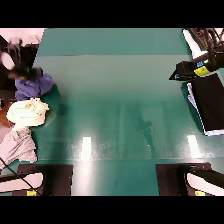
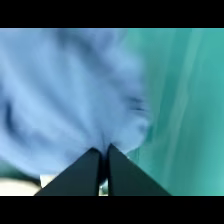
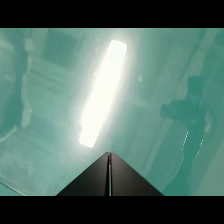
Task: Fold the shirts.
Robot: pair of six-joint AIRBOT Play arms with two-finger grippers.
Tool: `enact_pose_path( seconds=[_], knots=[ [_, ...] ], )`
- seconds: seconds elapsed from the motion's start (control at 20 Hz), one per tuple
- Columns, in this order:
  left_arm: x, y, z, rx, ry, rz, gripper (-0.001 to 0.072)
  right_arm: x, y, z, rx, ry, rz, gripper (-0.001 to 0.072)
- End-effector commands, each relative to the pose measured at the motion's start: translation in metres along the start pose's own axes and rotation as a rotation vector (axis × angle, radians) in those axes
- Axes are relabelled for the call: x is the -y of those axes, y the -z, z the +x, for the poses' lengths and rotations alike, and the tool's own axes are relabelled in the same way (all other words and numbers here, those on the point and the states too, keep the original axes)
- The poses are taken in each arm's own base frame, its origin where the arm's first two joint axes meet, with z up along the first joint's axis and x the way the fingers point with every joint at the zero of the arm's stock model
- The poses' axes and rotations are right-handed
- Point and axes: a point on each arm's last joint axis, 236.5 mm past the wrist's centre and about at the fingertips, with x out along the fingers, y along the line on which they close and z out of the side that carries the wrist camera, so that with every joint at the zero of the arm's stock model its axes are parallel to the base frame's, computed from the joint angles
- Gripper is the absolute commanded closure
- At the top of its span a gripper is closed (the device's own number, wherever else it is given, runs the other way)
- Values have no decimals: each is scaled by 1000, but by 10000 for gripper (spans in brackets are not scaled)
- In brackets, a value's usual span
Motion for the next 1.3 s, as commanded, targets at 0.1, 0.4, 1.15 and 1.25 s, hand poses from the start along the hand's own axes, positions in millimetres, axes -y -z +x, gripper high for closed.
enact_pose_path(
  seconds=[0.1, 0.4, 1.15, 1.25],
  knots=[
    [108, -111, -232, 518, 287, 311, 685, -12, -34, -37, 231, 13, -32, 692],
    [208, -98, -413, 814, 650, 494, 686, -28, -54, -89, 452, 22, -70, 693],
    [306, 46, -97, -48, 618, 478, 117, 4, -35, -104, 416, 83, 4, 693],
    [275, 56, -89, -158, 576, 420, 117, 4, -35, -104, 416, 83, 4, 693]
  ],
)
